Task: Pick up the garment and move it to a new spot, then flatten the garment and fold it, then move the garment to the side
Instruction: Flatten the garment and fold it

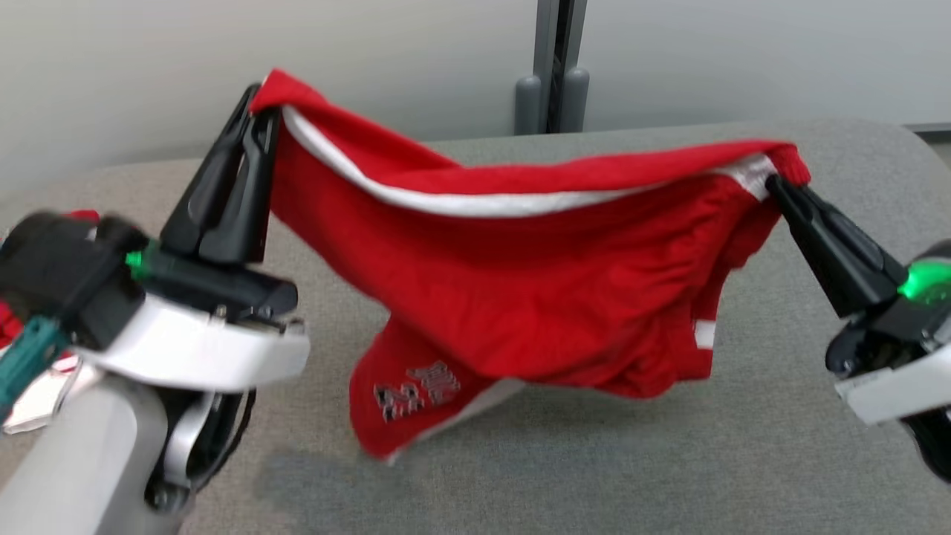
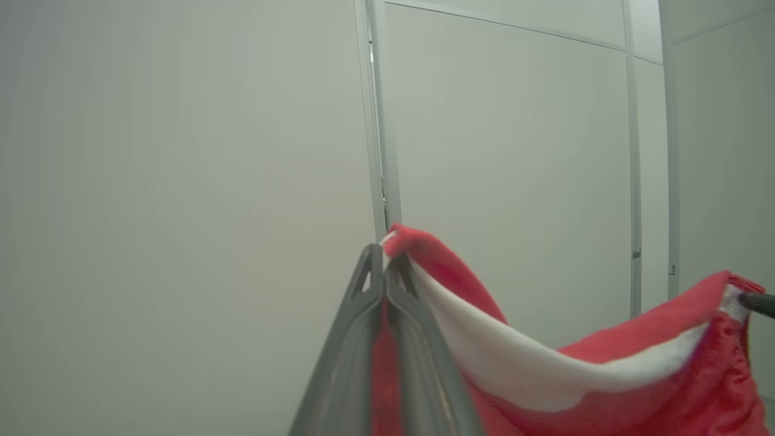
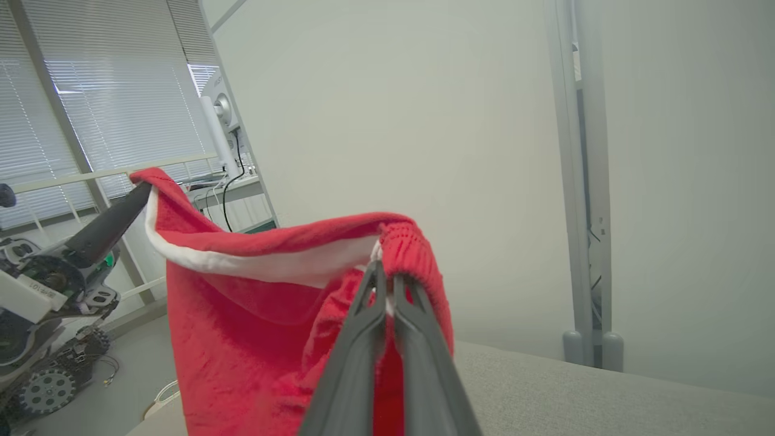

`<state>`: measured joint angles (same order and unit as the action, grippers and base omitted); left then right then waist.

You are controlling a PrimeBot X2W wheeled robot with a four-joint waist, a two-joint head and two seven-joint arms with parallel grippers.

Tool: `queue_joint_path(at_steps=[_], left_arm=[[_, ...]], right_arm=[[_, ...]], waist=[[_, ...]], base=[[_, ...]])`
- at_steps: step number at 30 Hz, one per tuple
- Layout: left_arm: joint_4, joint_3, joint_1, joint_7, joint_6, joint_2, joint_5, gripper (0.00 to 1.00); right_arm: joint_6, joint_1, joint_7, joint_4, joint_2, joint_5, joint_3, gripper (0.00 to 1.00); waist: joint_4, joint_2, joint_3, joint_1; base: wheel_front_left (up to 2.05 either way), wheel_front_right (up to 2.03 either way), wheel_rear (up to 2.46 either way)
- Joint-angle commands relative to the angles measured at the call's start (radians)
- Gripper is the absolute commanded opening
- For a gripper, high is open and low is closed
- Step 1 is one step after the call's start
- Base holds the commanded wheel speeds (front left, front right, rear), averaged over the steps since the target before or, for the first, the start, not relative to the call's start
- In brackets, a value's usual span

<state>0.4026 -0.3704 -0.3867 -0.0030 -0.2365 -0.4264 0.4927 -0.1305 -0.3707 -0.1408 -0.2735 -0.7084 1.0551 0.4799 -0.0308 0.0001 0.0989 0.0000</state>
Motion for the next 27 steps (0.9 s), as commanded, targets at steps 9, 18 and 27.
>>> queue_joint_path(at_steps=[9, 18, 27], left_arm=[[-0.437, -0.047, -0.440, 0.014, 0.170, 0.093, 0.046, 0.00], [-0.984, -0.048, -0.879, -0.072, 0.260, 0.181, 0.016, 0.00], [-1.308, -0.064, -1.043, -0.200, 0.312, 0.247, 0.009, 0.00]], right_arm=[[0.000, -0.372, 0.039, 0.282, 0.068, -0.011, 0.085, 0.00], [0.000, -0.798, -0.055, 0.718, 0.209, -0.136, 0.173, 0.00], [0.000, -0.988, -0.124, 1.071, 0.364, -0.256, 0.275, 0.00]], waist=[[0.004, -0.0001, 0.163, 0.0000], [-0.005, -0.0001, 0.255, 0.0000], [0.010, -0.0001, 0.312, 0.0000]], base=[[0.00, 0.00, 0.00], [0.00, 0.00, 0.00], [0.00, 0.00, 0.00]])
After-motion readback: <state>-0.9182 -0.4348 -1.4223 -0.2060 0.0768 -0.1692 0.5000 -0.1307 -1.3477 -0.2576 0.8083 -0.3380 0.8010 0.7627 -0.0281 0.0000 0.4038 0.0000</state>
